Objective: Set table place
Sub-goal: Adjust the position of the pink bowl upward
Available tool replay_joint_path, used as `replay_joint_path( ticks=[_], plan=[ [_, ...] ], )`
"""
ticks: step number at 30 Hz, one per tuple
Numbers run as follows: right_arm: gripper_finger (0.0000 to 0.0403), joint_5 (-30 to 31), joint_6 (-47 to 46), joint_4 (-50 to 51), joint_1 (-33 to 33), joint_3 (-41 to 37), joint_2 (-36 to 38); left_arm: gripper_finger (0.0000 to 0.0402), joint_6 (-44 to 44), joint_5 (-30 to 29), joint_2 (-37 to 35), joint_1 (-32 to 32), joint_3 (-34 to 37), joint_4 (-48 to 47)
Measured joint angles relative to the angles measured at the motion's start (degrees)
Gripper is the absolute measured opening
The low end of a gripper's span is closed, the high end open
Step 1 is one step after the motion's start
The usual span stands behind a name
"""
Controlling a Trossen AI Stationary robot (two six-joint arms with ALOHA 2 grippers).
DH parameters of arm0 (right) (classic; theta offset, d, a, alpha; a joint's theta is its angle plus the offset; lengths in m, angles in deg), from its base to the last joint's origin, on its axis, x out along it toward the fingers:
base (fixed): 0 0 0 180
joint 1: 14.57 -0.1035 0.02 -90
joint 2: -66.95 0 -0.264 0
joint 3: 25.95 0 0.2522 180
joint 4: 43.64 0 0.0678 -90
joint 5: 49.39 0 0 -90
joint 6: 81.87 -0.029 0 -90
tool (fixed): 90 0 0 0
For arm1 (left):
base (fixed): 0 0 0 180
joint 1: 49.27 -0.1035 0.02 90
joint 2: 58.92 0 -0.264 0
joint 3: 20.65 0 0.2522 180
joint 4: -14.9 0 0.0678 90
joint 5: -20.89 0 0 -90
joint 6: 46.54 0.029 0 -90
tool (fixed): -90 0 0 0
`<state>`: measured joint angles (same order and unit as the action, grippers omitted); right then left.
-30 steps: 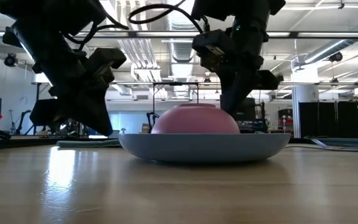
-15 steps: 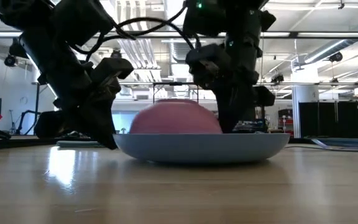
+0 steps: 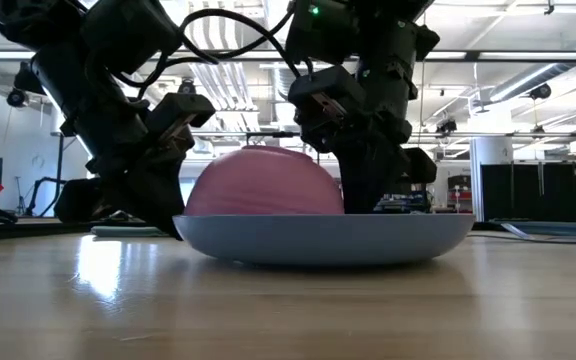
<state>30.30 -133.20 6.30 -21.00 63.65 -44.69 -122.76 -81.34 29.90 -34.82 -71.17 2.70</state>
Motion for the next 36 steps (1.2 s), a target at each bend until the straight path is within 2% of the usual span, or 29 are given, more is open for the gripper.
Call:
replay_joint_path(
  ticks=[7,13,36],
  plan=[
    [0.0009,-1.8,2.1,-0.3,0.0,0.1,-0.2,0.0,0.0,0.1,-0.1,0.0,0.0,0.4],
    [0.0009,-3.0,7.8,-0.5,-1.0,1.6,-0.2,0.0,0.0,-0.2,-0.7,-0.1,-0.2,0.4],
    [0.0009,-1.7,11.1,3.5,-0.9,1.4,-0.1,0.0,0.2,0.3,-1.5,-0.1,-1.6,0.8]
  ],
)
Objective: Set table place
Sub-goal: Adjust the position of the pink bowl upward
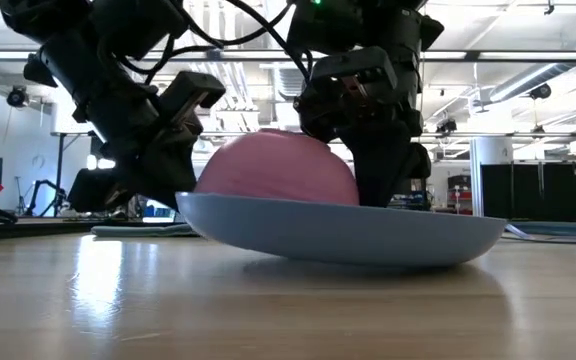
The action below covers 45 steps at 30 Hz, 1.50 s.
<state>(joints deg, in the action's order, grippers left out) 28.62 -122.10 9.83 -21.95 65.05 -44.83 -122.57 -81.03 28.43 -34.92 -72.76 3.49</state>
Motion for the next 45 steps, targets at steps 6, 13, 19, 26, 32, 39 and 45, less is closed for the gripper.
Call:
replay_joint_path(
  ticks=[6,13,19,26,32,39,45],
  plan=[
    [0.0009,-0.5,0.0,0.4,-0.1,-0.2,0.2,0.0,0.1,-0.4,-2.3,0.0,0.0,-0.4],
    [0.0009,-0.4,0.2,0.6,-0.2,-0.2,0.4,0.0,0.2,-0.1,-2.8,0.0,0.3,-1.1],
    [0.0009,0.2,0.3,0.6,-0.2,0.0,0.5,0.0,0.4,0.4,-2.8,0.0,0.4,-2.4],
    [0.0009,0.5,0.3,0.3,-0.2,0.0,0.5,0.0,3.2,0.9,-2.8,0.1,0.9,-3.8],
    [0.0009,0.4,0.3,0.4,-0.1,0.0,0.5,0.0,3.3,0.9,-2.9,0.1,1.0,-7.6],
    [0.0009,0.2,0.2,0.3,-0.2,-0.1,0.6,0.0,3.3,0.9,-3.2,0.1,-0.4,-8.0],
    [0.0009,0.1,0.2,0.0,-0.2,-0.1,0.5,0.0,4.3,0.5,-4.0,0.0,-1.6,-6.9]
  ],
)
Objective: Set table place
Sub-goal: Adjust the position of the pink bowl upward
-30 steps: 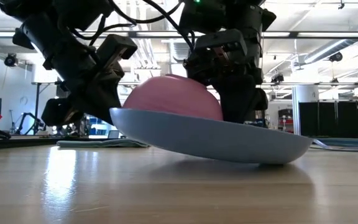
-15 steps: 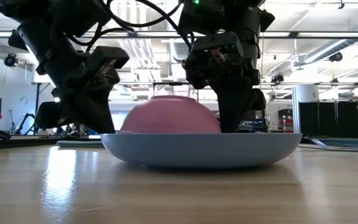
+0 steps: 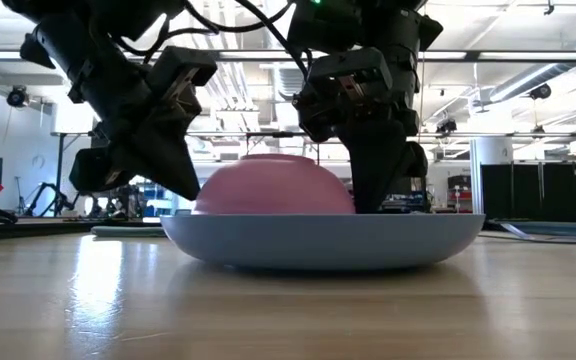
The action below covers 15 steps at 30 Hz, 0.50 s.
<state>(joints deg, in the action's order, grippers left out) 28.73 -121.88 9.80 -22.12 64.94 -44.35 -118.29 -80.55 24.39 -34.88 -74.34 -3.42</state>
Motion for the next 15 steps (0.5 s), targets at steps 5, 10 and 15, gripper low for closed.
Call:
replay_joint_path(
  ticks=[5,10,15],
  plan=[
    [0.0009,-0.1,-0.2,-0.9,0.0,0.0,-0.2,0.0,0.1,-0.1,0.0,0.0,0.0,-0.3],
    [0.0009,-0.1,-0.5,-2.1,0.0,0.0,-0.2,0.0,0.2,-1.0,0.0,0.0,-0.2,1.0],
    [0.0009,-0.4,-0.5,-2.4,-0.1,-0.1,-0.2,0.0,0.2,-2.4,1.0,-0.1,-0.2,1.5]
  ],
)
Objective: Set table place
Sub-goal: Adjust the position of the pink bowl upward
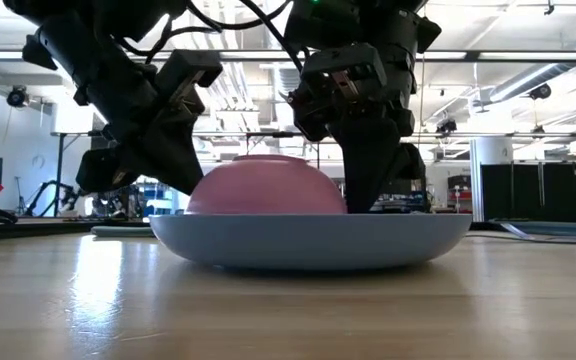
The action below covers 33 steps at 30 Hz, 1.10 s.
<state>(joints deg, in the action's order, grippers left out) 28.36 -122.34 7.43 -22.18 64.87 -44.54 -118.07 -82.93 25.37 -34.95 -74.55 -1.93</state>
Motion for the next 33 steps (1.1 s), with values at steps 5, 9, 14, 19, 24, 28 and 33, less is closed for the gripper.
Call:
replay_joint_path(
  ticks=[5,9,14,19,24,28,33],
  plan=[
    [0.0009,-0.1,-0.5,0.1,0.0,0.0,0.0,0.0,0.0,-0.1,1.9,0.0,-0.3,0.4],
    [0.0009,-0.4,-1.1,0.2,-0.1,0.0,0.0,0.0,0.2,-0.2,2.5,-0.1,-1.1,0.9],
    [0.0009,-0.7,-1.0,0.5,-0.1,-0.2,0.0,0.0,2.0,-0.7,1.9,-0.3,-3.3,0.3],
    [0.0009,-0.9,-0.9,0.1,-0.2,-0.4,0.0,0.0,3.5,-1.6,1.4,-0.6,-5.7,0.8],
    [0.0009,1.9,-1.2,-5.1,0.2,0.3,-0.1,0.0,4.9,1.3,1.3,-0.4,-8.1,3.5],
    [0.0009,1.5,-3.3,-8.5,0.5,0.2,0.3,0.0,6.1,0.7,1.4,-0.5,-9.3,1.9],
    [0.0009,1.3,-3.4,-5.9,0.6,0.7,0.4,0.0,6.2,-0.2,0.8,-0.4,-9.8,-4.6]
  ],
)
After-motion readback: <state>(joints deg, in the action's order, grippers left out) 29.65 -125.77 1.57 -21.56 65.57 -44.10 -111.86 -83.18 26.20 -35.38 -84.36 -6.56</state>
